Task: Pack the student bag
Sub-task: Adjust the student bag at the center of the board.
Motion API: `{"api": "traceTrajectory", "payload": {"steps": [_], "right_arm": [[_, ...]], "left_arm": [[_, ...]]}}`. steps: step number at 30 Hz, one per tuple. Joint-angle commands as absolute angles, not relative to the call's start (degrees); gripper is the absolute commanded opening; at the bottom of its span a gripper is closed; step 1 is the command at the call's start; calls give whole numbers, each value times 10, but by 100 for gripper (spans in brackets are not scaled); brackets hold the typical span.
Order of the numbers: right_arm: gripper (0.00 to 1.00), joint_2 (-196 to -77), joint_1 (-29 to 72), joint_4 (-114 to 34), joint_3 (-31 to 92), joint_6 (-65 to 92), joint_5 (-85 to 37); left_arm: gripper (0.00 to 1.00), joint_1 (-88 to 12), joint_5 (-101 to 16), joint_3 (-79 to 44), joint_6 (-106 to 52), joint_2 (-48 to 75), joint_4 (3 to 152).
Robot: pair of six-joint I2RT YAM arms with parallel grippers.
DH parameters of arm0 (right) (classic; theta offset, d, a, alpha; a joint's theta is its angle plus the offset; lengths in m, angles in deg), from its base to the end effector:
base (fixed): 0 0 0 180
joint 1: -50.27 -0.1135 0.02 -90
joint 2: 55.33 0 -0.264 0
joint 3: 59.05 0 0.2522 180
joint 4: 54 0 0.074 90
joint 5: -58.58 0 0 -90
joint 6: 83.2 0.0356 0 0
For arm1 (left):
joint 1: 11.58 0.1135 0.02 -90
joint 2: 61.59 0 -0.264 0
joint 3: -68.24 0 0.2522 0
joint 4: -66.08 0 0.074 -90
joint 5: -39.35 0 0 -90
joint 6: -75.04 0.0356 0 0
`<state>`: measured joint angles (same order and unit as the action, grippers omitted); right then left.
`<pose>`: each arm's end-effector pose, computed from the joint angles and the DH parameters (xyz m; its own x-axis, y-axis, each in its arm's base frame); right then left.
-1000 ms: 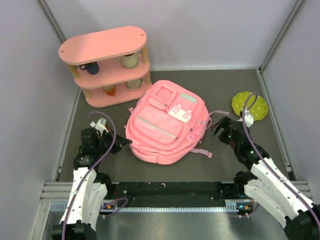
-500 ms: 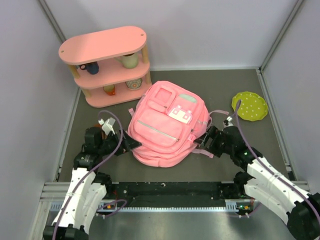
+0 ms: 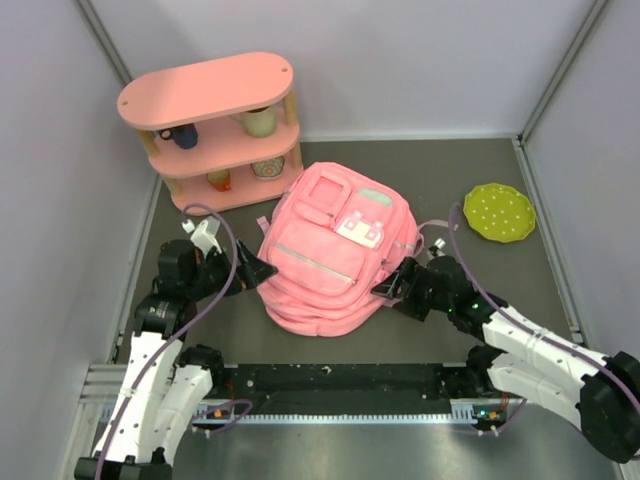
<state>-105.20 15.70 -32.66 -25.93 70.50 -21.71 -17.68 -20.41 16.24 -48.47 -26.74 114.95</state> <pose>0.1425 0.1055 0.1754 -0.8245 0.5050 -0.2554 0.1592 0.6400 0.7517 0.1308 -0.0320 0.2836 -0.7218 -0.4025 -0.5631 0.1431 0.7091 -0.6904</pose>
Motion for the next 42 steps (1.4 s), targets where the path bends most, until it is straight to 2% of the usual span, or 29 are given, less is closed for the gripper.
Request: {"api": "traceTrajectory", "payload": {"steps": [1, 5, 7, 9, 10, 13, 22, 23, 24, 25, 29, 32, 33, 35, 36, 39, 42], "right_arm": [[85, -1078, 120, -389, -231, 739, -258], [76, -1145, 105, -441, -236, 759, -275], [60, -1168, 105, -449, -231, 754, -281], [51, -1186, 105, -453, -230, 746, -290], [31, -1188, 105, -452, -228, 740, -300], [0, -1175, 116, -416, -223, 716, -332], [0, -1064, 282, -247, -195, 551, -357], [1, -1061, 290, -248, -188, 530, -342], [14, -1060, 289, -275, -184, 514, -266], [17, -1064, 289, -304, -184, 505, -224], [17, -1095, 286, -316, -185, 514, -164], [33, -1068, 282, -300, -212, 537, -154], [49, -1050, 280, -296, -235, 543, -156], [63, -1003, 280, -281, -252, 561, -160], [74, -955, 280, -260, -263, 565, -161], [83, -854, 279, -219, -265, 576, -157], [87, -797, 279, -150, -246, 573, -142]], "left_arm": [[99, -178, -229, 163, -471, -257, 1152], [99, -178, -238, 169, -463, -260, 1168], [99, -178, -233, 173, -467, -260, 1171], [99, -178, -226, 183, -472, -263, 1168], [99, -178, -224, 187, -473, -263, 1167], [99, -178, -218, 191, -473, -263, 1168], [99, -178, -226, 184, -464, -266, 1188], [99, -178, -227, 184, -466, -267, 1189], [99, -179, -227, 185, -467, -270, 1190], [99, -178, -228, 190, -469, -272, 1190], [99, -179, -223, 188, -477, -284, 1200], [99, -178, -230, 186, -480, -308, 1213], [99, -178, -239, 188, -482, -316, 1216], [99, -179, -245, 194, -484, -331, 1221], [99, -178, -245, 195, -485, -334, 1223], [99, -178, -242, 194, -491, -336, 1229], [99, -178, -248, 194, -501, -345, 1230]]}}
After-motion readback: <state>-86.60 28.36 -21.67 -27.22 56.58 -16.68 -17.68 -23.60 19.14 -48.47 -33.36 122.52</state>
